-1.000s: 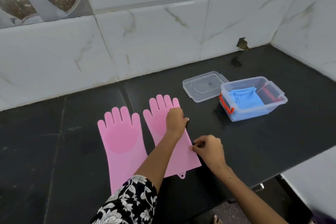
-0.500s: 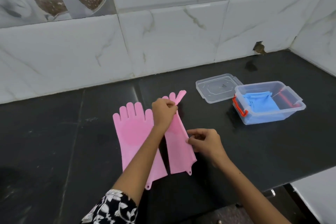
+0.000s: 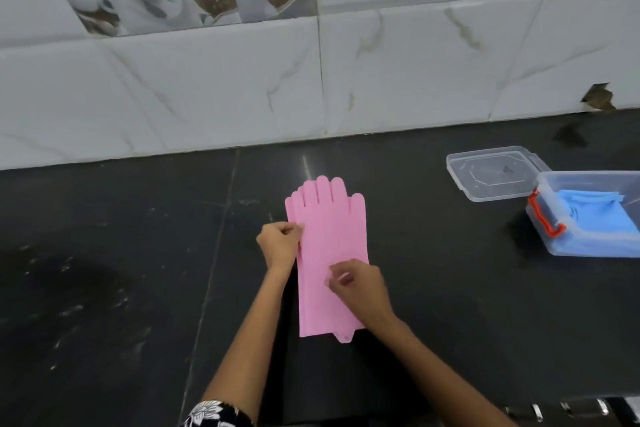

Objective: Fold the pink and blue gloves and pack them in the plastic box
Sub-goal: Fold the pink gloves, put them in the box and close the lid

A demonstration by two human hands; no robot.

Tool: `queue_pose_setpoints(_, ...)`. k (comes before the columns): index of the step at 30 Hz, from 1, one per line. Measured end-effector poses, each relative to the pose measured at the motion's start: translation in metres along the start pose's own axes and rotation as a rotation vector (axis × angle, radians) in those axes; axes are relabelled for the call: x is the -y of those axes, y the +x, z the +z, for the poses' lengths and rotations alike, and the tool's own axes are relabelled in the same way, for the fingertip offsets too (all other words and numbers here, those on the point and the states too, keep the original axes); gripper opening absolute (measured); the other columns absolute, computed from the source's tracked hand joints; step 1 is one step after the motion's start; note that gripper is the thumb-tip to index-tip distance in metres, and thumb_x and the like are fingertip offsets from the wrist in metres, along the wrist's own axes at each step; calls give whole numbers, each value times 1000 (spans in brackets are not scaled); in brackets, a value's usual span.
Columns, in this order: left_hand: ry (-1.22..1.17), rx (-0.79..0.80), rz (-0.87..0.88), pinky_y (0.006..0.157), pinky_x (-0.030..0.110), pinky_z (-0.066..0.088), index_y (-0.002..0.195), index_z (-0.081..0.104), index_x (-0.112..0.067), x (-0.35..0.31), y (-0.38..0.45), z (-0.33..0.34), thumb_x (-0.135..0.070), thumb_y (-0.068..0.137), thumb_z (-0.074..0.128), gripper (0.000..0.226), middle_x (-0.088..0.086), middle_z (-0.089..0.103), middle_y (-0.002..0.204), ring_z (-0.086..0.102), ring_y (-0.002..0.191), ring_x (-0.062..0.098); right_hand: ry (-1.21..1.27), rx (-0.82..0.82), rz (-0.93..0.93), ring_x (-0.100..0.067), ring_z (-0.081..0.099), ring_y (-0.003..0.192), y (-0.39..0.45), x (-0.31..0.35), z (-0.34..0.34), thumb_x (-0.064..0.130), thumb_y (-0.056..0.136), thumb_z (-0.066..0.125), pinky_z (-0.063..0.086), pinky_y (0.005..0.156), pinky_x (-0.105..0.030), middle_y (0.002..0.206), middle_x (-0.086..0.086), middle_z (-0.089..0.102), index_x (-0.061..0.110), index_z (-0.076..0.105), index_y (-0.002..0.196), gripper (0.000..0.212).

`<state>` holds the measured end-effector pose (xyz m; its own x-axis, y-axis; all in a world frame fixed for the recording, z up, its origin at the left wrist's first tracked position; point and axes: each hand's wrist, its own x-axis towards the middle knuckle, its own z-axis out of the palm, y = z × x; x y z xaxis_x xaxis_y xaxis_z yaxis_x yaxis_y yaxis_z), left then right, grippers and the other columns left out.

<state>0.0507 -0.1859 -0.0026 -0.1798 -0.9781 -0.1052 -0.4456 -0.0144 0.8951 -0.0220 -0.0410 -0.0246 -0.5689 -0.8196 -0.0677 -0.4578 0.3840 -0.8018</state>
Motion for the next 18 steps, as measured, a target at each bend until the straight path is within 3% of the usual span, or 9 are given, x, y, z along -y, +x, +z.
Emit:
queue_pose_setpoints(3, -5, -19, 6, 75, 30, 55, 66, 71, -9, -1, 3, 4, -7, 81, 72, 15, -4, 62, 58, 60, 57, 10, -13, -243, 25, -9, 61, 79, 24, -11, -22, 19, 84, 67, 49, 72, -22, 103, -3, 67, 12, 68, 105, 22)
queue_pose_setpoints(5, -24, -37, -9, 75, 29, 54, 67, 71, -11, 0, 6, 6, -6, 80, 73, 14, -6, 60, 58, 59, 58, 10, -13, -345, 81, -16, 62, 83, 46, -14, -35, 17, 85, 65, 48, 72, -25, 105, -8, 65, 8, 66, 104, 21)
queue_pose_setpoints(7, -29, -50, -27, 76, 29, 54, 75, 74, -5, 0, 10, 7, -5, 79, 74, 4, -7, 60, 61, 59, 61, 10, -4, -346, 162, -25, 65, 87, 70, -13, -40, 19, 86, 64, 52, 75, -33, 103, -13, 68, 1, 64, 103, 25)
queue_pose_setpoints(9, -28, -54, -30, 75, 27, 52, 82, 74, -3, 0, 13, 8, -2, 78, 73, 4, -6, 61, 64, 59, 63, 10, 37, -321, 214, -29, 66, 88, 88, -10, -40, 18, 85, 65, 51, 75, -33, 96, -14, 71, -2, 66, 100, 25)
queue_pose_setpoints(14, -93, -102, 75, 61, 13, 46, 82, 74, -9, 4, 14, 3, -1, 79, 71, 9, -5, 65, 64, 61, 62, 8, 147, -338, 136, -14, 66, 73, 106, 4, -38, 10, 76, 70, 52, 69, -26, 73, 3, 69, 12, 73, 89, 13)
queue_pose_setpoints(16, -118, -138, 72, 58, 9, 45, 83, 73, -11, 10, 14, 0, -3, 80, 71, 9, -4, 65, 65, 61, 62, 8, 167, -346, 90, -11, 66, 71, 107, 6, -34, 11, 76, 70, 54, 70, -27, 73, 5, 69, 15, 73, 88, 13)
queue_pose_setpoints(18, -96, -140, 25, 63, 14, 49, 82, 73, -7, 18, 15, -1, -2, 80, 70, 7, -4, 64, 65, 60, 62, 9, 119, -312, 111, -14, 66, 74, 108, 3, -27, 12, 77, 70, 54, 72, -29, 79, 1, 71, 13, 73, 91, 14)
